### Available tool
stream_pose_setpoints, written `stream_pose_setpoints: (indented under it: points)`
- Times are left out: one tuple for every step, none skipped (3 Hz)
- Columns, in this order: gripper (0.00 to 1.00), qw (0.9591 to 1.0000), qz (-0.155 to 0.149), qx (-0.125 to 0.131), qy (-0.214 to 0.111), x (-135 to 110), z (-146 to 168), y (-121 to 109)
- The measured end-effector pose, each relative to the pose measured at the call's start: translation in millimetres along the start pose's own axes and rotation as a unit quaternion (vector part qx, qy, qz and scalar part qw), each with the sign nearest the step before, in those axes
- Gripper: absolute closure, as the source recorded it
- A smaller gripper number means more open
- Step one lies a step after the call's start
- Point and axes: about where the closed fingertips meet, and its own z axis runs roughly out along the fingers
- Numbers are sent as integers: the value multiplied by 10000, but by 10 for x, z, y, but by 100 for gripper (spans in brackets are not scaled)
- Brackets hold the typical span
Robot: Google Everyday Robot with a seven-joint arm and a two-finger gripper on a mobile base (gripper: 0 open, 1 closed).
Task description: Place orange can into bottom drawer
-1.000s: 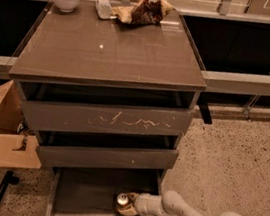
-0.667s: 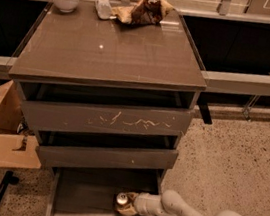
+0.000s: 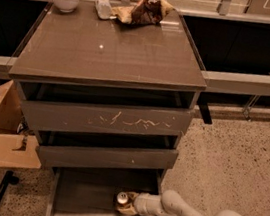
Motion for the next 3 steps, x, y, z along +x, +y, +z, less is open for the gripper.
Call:
stream_pose_setpoints:
  points:
    - [11,10000,0,-1,0,0,1,1]
    - [0,10000,0,-2,-1,0,2,2]
    - [0,10000,0,-2,-1,0,2,2]
